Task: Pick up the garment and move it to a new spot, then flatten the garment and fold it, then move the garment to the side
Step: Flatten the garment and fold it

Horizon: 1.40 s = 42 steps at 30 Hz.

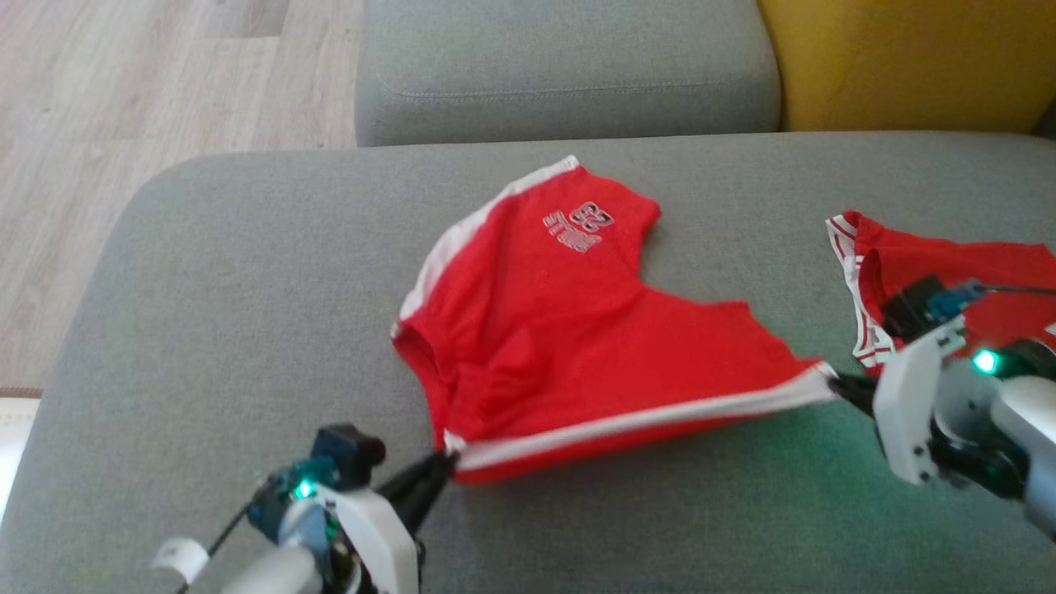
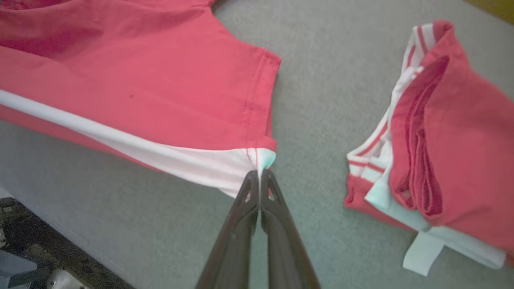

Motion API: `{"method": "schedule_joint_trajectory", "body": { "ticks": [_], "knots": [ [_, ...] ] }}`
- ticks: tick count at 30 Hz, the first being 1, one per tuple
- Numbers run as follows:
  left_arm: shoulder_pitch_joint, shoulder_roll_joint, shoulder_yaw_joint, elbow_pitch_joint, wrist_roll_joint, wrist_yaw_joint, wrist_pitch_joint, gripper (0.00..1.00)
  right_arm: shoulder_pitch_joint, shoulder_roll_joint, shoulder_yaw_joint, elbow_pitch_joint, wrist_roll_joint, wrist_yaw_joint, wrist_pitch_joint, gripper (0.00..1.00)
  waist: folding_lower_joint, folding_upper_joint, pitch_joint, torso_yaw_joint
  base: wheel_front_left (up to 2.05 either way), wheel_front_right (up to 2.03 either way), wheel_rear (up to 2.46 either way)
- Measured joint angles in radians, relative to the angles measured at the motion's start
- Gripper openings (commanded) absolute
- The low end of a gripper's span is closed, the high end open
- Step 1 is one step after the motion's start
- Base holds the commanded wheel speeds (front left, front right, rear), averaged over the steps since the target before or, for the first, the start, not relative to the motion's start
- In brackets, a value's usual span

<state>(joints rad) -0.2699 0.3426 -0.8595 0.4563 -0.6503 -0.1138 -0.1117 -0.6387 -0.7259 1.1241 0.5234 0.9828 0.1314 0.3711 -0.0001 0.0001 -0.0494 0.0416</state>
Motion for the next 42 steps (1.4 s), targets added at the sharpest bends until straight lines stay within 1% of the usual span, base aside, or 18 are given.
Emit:
{"method": "schedule_joint_trajectory", "body": {
  "ticks": [4,9,14,18,20,21,25,31,37,42],
  "knots": [
    [0.06,0.032,-0.014,-0.113,-0.012,0.022,0.052,0.0,0.034,-0.058,0.003,-0.058,0.054,0.0,0.056,0.0,0.0,0.0,-0.001,0.009,0.0,0.0,0.0],
    [0.073,0.049,-0.002,-0.226,-0.013,0.067,0.07,0.0,0.028,-0.094,-0.029,-0.1,0.053,0.0,0.053,0.0,0.0,0.0,0.013,0.025,0.0,0.0,0.0],
    [0.032,0.048,0.039,-0.291,-0.031,0.106,0.071,0.0,-0.059,-0.097,-0.076,-0.119,0.02,0.0,0.037,0.0,0.0,0.0,0.048,0.051,0.0,0.0,0.0],
    [-0.048,0.026,0.065,-0.3,-0.033,0.113,0.07,0.0,-0.178,-0.087,-0.116,-0.115,-0.016,0.0,0.036,0.0,0.0001,0.0,0.088,0.086,0.0,0.0,0.0],
    [-0.085,0.005,0.069,-0.295,-0.033,0.114,0.069,0.0,-0.238,-0.074,-0.125,-0.1,-0.04,0.0,0.039,0.0,0.0001,0.0,0.11,0.109,0.0,0.0,0.0],
    [-0.085,0.005,0.069,-0.295,-0.033,0.114,0.069,0.0,-0.238,-0.074,-0.125,-0.1,-0.04,0.0,0.039,0.0,0.0001,0.0,0.11,0.109,0.0,0.0,0.0],
    [-0.141,-0.045,0.069,-0.248,-0.039,0.114,0.067,0.0,-0.341,-0.041,-0.125,-0.055,-0.084,0.0,0.052,0.0,0.0001,0.0,0.158,0.159,0.0,0.0,0.0],
    [-0.23,-0.123,0.069,-0.132,-0.041,0.104,0.056,0.0,-0.473,-0.002,-0.093,0.04,-0.136,0.0,0.056,0.0,0.0001,0.0,0.238,0.236,0.0,0.0,0.0],
    [-0.327,-0.215,0.089,0.007,-0.067,0.086,0.027,0.0,-0.551,0.024,-0.042,0.146,-0.159,0.0,0.046,0.0,0.0002,0.0,0.311,0.303,0.0,0.0,0.0],
    [-0.395,-0.265,0.092,0.125,-0.071,0.074,-0.005,0.0,-0.604,0.04,0.012,0.211,-0.175,0.0,0.024,0.0,0.0003,-0.0001,0.361,0.339,0.0,0.0,0.0]
  ]
}}
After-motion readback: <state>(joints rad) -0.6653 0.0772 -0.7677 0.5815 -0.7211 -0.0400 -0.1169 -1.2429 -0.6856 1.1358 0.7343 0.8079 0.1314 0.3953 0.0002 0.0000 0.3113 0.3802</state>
